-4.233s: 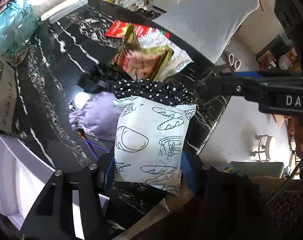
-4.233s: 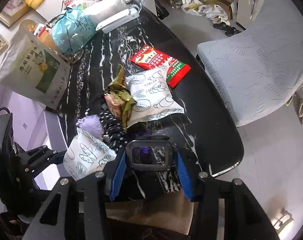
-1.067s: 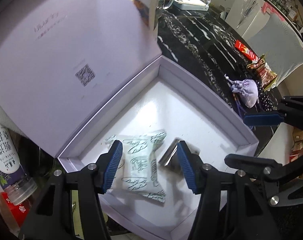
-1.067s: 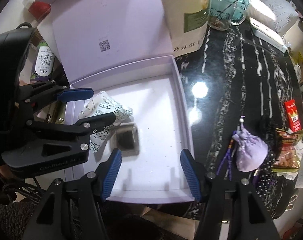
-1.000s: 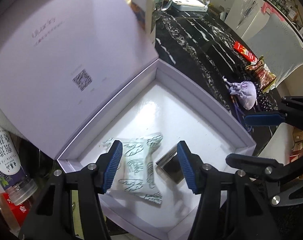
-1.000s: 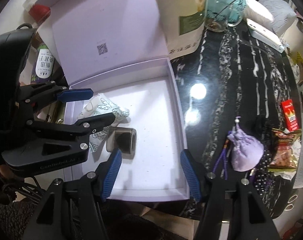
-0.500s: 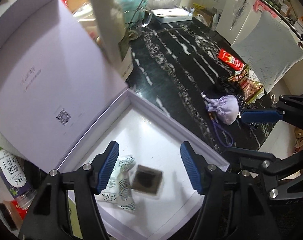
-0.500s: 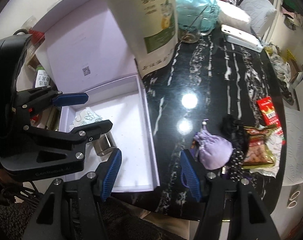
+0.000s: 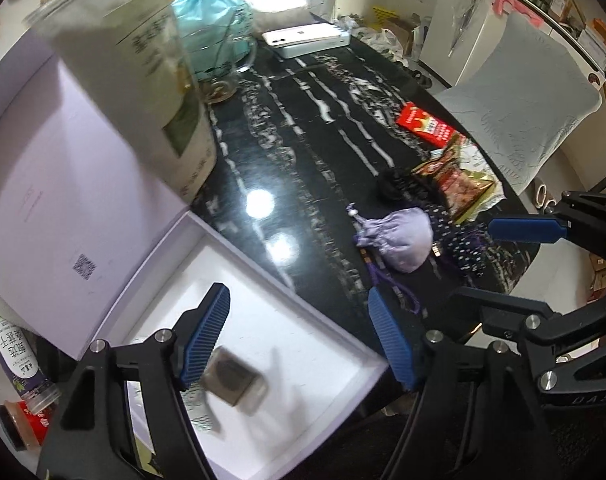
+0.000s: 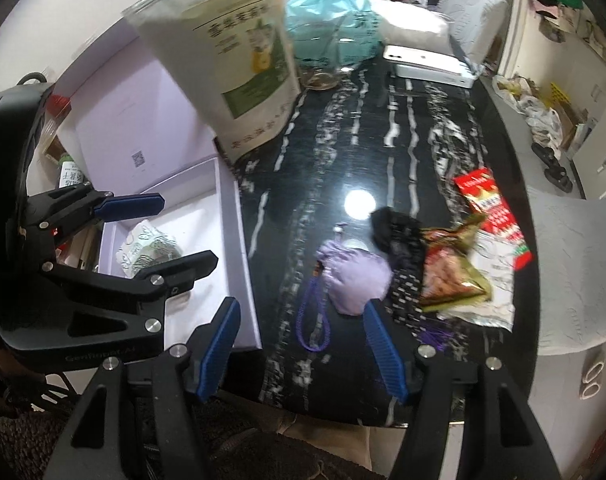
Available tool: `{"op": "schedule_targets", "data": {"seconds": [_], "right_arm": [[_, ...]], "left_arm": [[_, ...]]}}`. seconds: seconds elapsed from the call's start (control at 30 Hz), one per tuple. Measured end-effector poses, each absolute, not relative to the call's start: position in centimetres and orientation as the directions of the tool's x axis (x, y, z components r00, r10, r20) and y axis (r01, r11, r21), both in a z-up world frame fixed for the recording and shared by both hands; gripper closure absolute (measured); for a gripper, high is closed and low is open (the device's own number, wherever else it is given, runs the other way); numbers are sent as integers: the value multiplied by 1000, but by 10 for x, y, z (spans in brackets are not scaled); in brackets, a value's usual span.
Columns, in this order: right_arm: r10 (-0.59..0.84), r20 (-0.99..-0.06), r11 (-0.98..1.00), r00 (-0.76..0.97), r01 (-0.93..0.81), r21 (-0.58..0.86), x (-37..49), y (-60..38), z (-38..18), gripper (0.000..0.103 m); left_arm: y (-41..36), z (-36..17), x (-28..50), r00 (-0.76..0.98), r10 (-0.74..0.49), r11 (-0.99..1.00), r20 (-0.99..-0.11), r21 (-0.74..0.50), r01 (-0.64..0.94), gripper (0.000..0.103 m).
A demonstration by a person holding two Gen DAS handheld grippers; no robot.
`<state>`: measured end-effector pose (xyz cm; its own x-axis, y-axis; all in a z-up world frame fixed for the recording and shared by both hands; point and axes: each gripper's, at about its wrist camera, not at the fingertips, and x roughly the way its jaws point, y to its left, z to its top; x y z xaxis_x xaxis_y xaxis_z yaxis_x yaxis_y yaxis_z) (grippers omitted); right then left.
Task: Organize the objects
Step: 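Open the left gripper to release the pouch in the box, then move the left gripper back to the lilac drawstring pouch on the table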
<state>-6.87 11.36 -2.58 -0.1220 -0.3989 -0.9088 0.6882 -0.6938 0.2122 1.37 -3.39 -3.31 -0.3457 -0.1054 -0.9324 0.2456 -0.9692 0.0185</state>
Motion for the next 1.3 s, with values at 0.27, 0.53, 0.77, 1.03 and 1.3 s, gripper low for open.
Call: {"op": "schedule_targets", "data": {"seconds": [0.27,0.53,0.77,1.03,1.3], "right_arm": [[-402,-903,-738,-153,637,221,-88,156,-23,38],[-404,-898,-767,-175,599,229,-105,188,-21,38],[-403,-898,-782,-175,576,239,-124,210,-26,38],[-398,-905,-780,-149,575,248,-147,225,-40,38],[-389,-910,-799,-145,545,255,-172,236,-55,38]], "left_arm": [[8,-31,-19,-355,-79,-980,-931,8,198,32],[38,-33,-48,-348,-68,-987,-935,12,161,32],[54,-40,-70,-330,-66,-987,-942,13,160,32],[60,-56,-84,-290,-69,-975,-955,2,224,32],[59,-77,-93,-237,-73,-955,-969,-1,296,32]]}}
